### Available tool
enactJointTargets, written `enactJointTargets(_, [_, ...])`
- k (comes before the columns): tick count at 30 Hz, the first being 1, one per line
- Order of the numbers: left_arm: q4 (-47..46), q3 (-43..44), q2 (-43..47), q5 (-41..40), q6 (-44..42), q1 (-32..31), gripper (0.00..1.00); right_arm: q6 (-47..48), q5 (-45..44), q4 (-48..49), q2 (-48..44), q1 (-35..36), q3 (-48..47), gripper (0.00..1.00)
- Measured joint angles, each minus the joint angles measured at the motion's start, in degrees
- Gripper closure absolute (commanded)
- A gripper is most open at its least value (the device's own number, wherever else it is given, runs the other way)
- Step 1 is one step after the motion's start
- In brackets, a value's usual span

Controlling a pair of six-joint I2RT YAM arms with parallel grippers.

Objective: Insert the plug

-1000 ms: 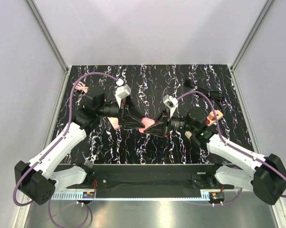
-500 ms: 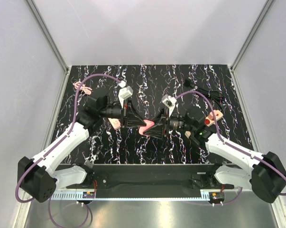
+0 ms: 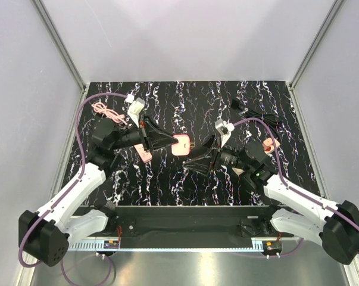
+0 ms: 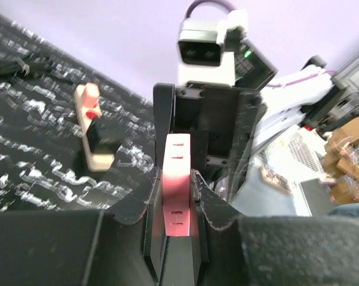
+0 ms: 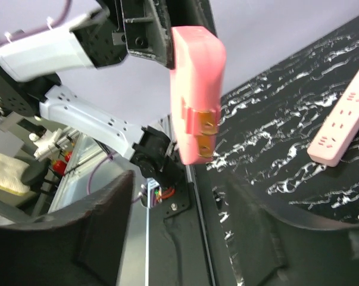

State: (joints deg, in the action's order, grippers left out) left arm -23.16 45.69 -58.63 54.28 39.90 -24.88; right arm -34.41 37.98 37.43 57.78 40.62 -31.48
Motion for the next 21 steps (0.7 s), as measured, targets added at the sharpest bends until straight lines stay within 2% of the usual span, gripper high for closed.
enactJointTargets(6, [-10.73, -4.02, 0.61, -0.61, 9.07, -0.02, 1.00, -3.04, -0.96, 5.90, 0.17, 0.00, 0.68, 0.46])
enactJointTargets(12, [-13.81, -5.03, 0.81, -0.83, 12.20, 0.00, 1.00, -4.33, -2.16, 9.75, 0.76, 0.00, 0.68, 0.50])
enactJointTargets(17, [-14.56, -5.40, 1.05, -1.42, 12.85, 0.00, 1.00, -4.35, -3.02, 10.60, 1.81, 0.00, 0.68, 0.80])
enactJointTargets(19, [-14.93, -6.12, 1.29, -1.73, 13.09, 0.11, 1.00, -4.50, -2.93, 10.75, 2.25, 0.00, 0.68, 0.85])
enactJointTargets(21, [-15.34, -6.38, 1.29, -1.84, 13.09, 0.17, 1.00, -4.57, -2.93, 10.91, 2.64, 0.00, 0.66, 0.95])
